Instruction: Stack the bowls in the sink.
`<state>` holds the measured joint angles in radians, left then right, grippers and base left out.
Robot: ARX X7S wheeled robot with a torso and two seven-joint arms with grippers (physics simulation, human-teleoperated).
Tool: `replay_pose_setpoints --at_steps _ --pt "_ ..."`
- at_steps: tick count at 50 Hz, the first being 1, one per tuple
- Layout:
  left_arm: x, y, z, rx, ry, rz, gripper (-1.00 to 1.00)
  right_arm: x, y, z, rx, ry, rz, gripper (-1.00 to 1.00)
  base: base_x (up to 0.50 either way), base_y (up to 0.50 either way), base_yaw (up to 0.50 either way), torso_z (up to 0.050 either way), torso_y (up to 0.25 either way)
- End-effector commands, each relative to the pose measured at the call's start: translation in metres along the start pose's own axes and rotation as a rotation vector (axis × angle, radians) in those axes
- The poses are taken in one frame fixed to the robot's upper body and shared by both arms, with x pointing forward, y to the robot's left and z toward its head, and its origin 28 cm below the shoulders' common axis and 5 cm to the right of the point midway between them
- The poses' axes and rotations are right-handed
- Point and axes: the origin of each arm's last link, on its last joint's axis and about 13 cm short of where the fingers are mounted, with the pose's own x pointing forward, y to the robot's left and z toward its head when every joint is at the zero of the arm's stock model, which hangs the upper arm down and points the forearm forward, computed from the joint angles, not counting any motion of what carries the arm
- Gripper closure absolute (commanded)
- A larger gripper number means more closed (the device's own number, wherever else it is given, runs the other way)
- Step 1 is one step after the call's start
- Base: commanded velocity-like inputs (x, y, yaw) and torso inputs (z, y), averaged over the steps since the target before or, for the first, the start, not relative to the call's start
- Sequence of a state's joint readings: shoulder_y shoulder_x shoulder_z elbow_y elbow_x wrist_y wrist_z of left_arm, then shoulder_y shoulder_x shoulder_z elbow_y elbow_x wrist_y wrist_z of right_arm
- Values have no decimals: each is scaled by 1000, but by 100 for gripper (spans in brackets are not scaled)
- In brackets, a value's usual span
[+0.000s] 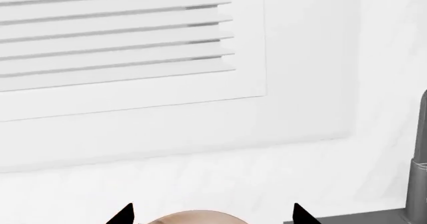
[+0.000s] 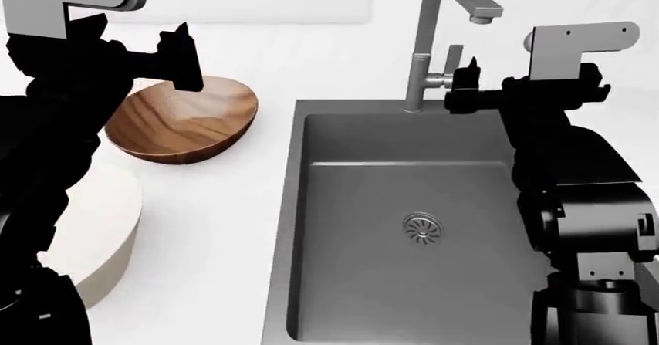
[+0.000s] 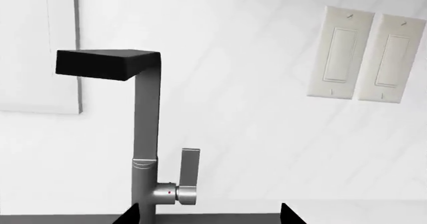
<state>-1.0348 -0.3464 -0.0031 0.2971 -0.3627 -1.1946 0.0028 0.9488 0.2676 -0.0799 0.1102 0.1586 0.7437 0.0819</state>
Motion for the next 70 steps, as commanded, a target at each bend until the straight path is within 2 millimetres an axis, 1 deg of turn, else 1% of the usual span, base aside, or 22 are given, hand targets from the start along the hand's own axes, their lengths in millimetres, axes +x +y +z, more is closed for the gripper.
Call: replay_pose_setpoints --at_steps 1,11,27,31,35,37,42,46,49,53,63,70 --pt "0 0 0 4 1 -2 -100 -1 -3 -1 4 -1 -16 -100 0 0 0 0 0" --pt "2 0 1 -2 6 12 -100 -1 -4 -2 6 -1 -23 -100 0 0 0 0 0" --pt "1 0 4 -15 10 14 -100 -1 -4 -1 3 -1 -21 -100 0 0 0 0 -131" --pt "2 0 4 -15 6 12 -100 -1 -4 -1 2 -1 -21 -100 0 0 0 0 -20" --pt "1 -3 6 26 36 -23 -100 -2 -5 -3 0 0 -23 -100 0 0 0 0 0" --pt "3 -5 10 90 77 -66 -100 -2 -6 -3 -1 0 -24 -100 0 0 0 0 0" --pt "12 -11 23 270 231 -179 -100 -4 -11 -4 1 -1 -33 -100 0 0 0 0 0" --pt "23 -16 30 358 333 -244 -100 -7 -16 -4 3 -3 -45 -100 0 0 0 0 0" --pt "32 -18 31 404 392 -275 -100 -9 -20 -4 7 -4 -54 -100 0 0 0 0 0" --pt "40 -20 28 435 442 -294 -100 -11 -23 -4 12 -5 -60 -100 0 0 0 0 0" --pt "61 -23 12 496 533 -307 -100 -13 -25 -2 14 -7 -61 -100 0 0 0 0 0" --pt "75 -23 3 512 565 -299 -100 -13 -26 -7 16 -1 -66 -100 0 0 0 0 0"
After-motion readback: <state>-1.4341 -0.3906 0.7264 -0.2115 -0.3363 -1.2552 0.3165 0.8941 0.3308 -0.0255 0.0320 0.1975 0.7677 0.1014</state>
